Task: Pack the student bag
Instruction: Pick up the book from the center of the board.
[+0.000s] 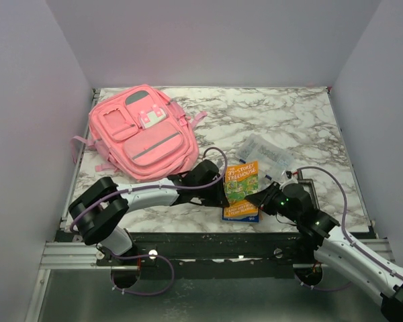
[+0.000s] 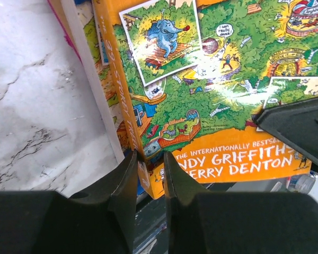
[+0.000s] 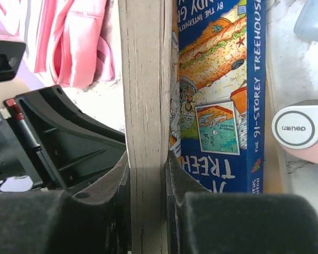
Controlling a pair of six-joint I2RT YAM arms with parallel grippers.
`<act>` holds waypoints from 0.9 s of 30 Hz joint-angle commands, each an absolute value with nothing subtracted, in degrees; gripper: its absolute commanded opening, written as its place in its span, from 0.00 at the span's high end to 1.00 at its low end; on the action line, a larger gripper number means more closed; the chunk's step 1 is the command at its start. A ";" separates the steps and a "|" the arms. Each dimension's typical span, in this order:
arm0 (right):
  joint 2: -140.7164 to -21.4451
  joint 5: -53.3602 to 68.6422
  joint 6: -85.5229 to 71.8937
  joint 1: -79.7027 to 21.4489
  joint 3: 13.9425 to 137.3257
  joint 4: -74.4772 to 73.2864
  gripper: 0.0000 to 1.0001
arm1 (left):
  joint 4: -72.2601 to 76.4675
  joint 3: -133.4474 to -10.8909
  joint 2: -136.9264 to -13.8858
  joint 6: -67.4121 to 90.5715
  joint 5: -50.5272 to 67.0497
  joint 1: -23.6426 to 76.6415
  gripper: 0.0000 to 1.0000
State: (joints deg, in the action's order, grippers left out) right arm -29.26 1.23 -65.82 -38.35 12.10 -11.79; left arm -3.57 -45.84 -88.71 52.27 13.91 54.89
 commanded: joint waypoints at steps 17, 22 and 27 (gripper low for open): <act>-56.83 33.27 -51.81 -38.50 42.44 8.45 0.99 | -16.45 -36.53 -38.69 49.94 17.60 28.51 0.02; -64.75 43.64 -61.15 -38.38 45.02 26.47 1.00 | -13.98 -35.08 -31.39 58.28 21.96 22.49 0.02; -70.79 49.92 -68.55 -38.40 44.59 40.62 0.99 | -0.47 -31.25 -28.39 64.83 26.82 21.36 0.25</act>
